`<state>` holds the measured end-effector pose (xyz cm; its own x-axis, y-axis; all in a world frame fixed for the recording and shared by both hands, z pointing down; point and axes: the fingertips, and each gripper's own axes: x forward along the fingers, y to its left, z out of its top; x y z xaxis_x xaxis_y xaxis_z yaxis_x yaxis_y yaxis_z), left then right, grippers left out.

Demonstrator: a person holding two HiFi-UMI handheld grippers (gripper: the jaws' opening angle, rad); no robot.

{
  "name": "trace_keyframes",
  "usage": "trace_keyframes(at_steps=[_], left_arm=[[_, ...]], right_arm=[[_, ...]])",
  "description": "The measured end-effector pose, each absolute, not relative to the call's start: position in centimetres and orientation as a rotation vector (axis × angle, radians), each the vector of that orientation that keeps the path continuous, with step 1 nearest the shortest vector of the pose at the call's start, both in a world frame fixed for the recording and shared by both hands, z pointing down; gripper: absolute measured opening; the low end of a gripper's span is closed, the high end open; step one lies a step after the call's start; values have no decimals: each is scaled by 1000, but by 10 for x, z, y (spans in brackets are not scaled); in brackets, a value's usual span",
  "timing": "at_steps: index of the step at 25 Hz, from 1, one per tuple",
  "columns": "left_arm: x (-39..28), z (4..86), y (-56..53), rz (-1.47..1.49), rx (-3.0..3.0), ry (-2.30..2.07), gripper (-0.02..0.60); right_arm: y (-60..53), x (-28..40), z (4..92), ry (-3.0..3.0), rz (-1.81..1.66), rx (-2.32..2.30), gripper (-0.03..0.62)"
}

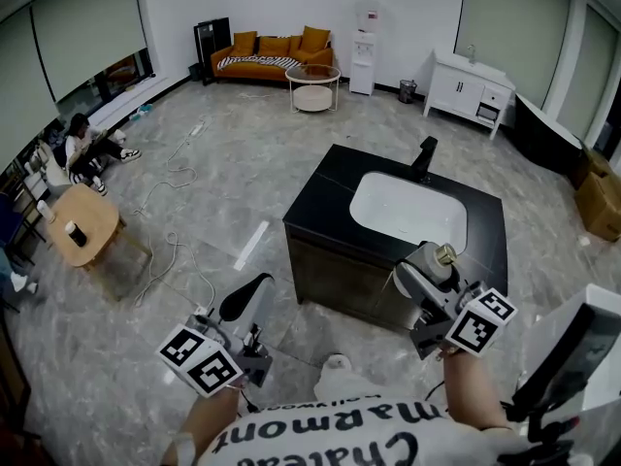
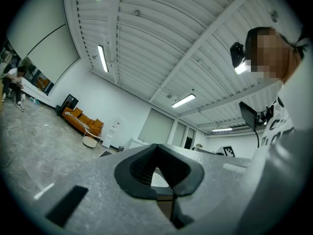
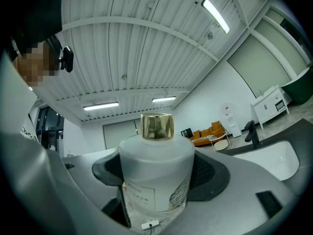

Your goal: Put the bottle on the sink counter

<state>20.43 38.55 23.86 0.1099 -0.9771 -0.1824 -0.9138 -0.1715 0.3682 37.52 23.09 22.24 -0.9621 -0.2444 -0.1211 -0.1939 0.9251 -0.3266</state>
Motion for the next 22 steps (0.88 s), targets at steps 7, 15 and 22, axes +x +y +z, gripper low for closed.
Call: trace_keyframes(at_steps=[7,15,22], left_arm=[[168,247,326,-549,2227,-1902,15],[99,232,242,-561,2218,-1968,15],[53,242,180,-617,2167,-1997,15]], right_arm=[[170,319,231,2944,-446,-278,342],[82,244,212,2936,-406,-207,342],[18,197,214,2925,-379,-168,342]])
